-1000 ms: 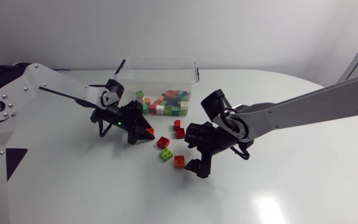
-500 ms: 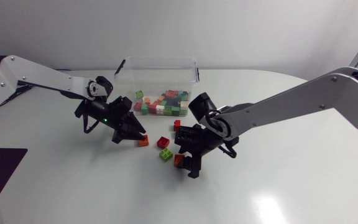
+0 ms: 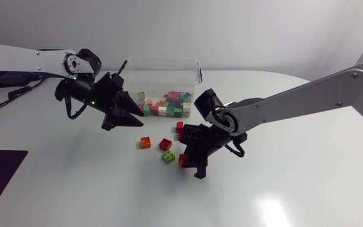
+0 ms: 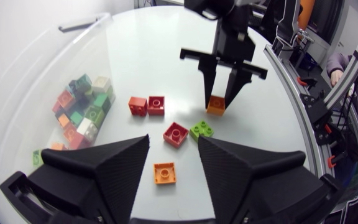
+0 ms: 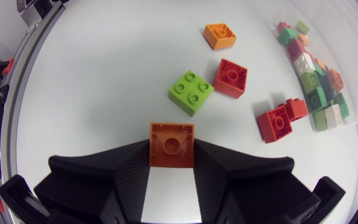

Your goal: Place the duplo bricks in the container

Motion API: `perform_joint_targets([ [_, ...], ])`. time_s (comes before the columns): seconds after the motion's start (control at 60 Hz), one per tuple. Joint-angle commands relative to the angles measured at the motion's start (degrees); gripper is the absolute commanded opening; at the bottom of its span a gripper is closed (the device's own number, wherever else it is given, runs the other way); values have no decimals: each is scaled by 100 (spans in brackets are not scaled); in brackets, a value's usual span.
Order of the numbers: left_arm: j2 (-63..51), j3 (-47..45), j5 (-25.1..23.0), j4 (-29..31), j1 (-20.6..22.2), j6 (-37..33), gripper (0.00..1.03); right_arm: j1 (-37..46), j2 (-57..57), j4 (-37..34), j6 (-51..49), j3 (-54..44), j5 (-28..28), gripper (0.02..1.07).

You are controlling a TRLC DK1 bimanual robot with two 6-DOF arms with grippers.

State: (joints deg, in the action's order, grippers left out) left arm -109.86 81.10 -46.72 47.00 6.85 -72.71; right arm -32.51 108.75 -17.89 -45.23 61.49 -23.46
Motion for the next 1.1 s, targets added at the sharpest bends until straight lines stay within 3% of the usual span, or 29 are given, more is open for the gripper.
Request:
perform_joint_targets([
  [0.0,-448,-138,225,107,79,-262,86,43,-363,-74,6,-85,-62,28],
  [0.15,-888,-209,761,-77,115,-305,89,114,-829,-224,129,-15,-62,28],
  [0.45,-1116,-692,1420,-1545,422,573,92,465,-1515,-303,498,381,-62,28],
  [0.533,-1178,-718,1517,-1686,519,740,91,579,-1602,-285,647,530,-62,28],
  [0.583,-1213,-727,1587,-1712,580,837,81,632,-1646,-268,744,618,-62,28],
  [0.65,-1257,-736,1780,-1826,651,978,46,694,-1690,-189,876,724,-62,28],
  [0.667,-1257,-754,1780,-1897,651,1066,43,711,-1699,-180,902,750,-62,28],
  [0.75,-1204,-833,1930,-1941,686,1092,41,773,-1717,-48,1069,908,-62,28],
  [0.767,-1169,-841,1974,-1941,712,1127,33,781,-1717,-22,1104,943,-62,28],
  [1.083,-123,-1114,2334,-1633,879,1206,31,922,-1286,-39,1482,1752,-71,28],
])
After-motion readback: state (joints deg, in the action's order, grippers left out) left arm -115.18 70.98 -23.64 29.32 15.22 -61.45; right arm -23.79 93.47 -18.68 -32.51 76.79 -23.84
